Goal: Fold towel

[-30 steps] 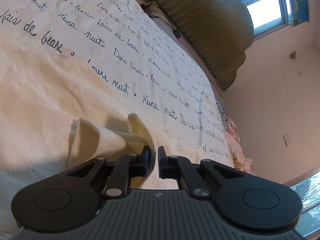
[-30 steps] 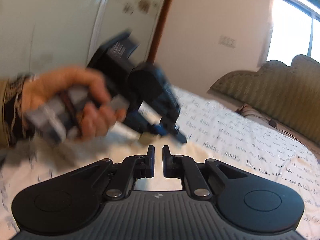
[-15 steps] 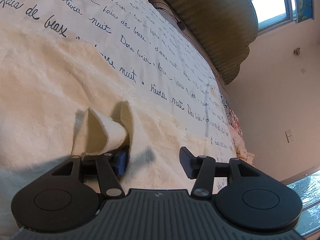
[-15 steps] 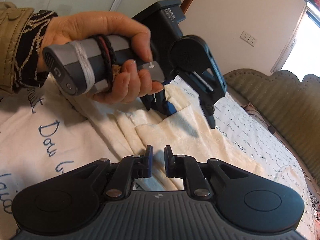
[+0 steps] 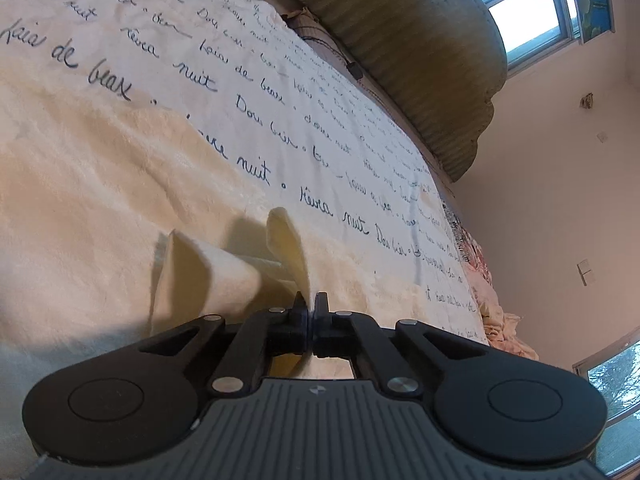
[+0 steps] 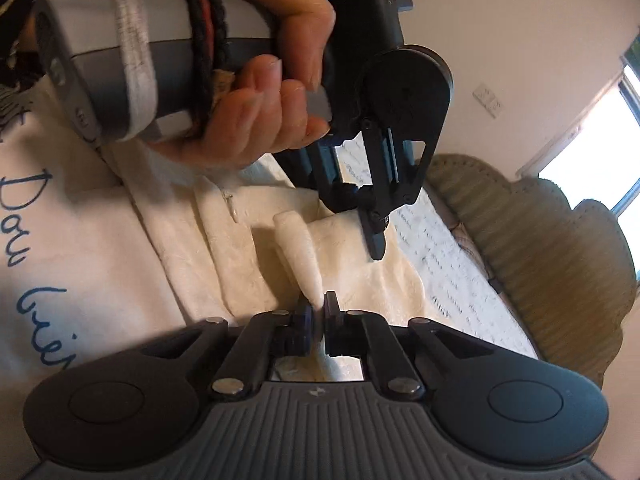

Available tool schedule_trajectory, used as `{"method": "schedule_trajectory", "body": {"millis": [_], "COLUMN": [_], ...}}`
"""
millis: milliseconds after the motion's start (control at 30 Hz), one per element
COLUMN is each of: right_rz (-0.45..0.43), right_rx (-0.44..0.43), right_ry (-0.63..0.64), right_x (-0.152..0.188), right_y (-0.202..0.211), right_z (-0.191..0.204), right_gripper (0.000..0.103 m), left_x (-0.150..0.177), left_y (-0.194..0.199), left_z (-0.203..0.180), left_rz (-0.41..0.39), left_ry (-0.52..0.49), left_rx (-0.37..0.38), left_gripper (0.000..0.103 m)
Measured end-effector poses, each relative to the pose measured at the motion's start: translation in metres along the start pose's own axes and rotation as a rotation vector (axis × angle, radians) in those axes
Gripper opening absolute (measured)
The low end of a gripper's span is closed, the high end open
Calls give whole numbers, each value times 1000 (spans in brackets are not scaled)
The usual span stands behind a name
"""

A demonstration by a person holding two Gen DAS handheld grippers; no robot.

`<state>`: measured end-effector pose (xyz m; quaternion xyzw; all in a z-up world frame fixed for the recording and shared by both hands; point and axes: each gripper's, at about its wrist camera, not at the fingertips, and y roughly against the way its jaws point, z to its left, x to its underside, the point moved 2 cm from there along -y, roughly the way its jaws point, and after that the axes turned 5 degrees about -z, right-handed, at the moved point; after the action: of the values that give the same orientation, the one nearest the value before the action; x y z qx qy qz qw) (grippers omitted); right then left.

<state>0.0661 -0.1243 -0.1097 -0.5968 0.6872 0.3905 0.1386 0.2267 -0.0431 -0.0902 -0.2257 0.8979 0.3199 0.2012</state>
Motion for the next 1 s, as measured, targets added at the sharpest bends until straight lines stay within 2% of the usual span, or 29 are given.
{"method": "schedule_trajectory", "body": {"millis": [167,300,367,567,700,767,833,900,967,1000], "right_rz": [-121,-178,-171,-107,-55,-55,-43,-45,-83,-101], "right_rx": [44,-22,-81,-164,-189,-183,-200,-283,-392,-399], "right_ry": [-67,-152,-176,-172,-182,-196,-178,-181,-264,-311], "right_x": [-19,-32,-31,-22,-16,-16,-17,-16,-12,-9], "right_y": [35,49,50,40,30,32,36,52,70,77], "right_z": [-17,-32,-29,-6,3,3,-2,-14,-43,-58], "right_gripper": [4,4,4,4,7,9,12,13,13,13], "left_x": [-15,-18,-14,9,13,15,16,17,19,19], "left_y": [34,54,57,44,39,40,41,41,41,40], "left_z": [-12,-16,-12,11,13,10,10,8,6,5], "left_rz": [-91,-117,-103,-62,-61,-63,-63,-65,-68,-69], "left_ry": [-47,-93,-115,-171,-213,-241,-251,-273,-300,-306], "left_rx": [32,-1,-39,-160,-183,-194,-199,-205,-215,-219], "left_gripper": [0,0,0,1,3,8,10,11,12,12]}}
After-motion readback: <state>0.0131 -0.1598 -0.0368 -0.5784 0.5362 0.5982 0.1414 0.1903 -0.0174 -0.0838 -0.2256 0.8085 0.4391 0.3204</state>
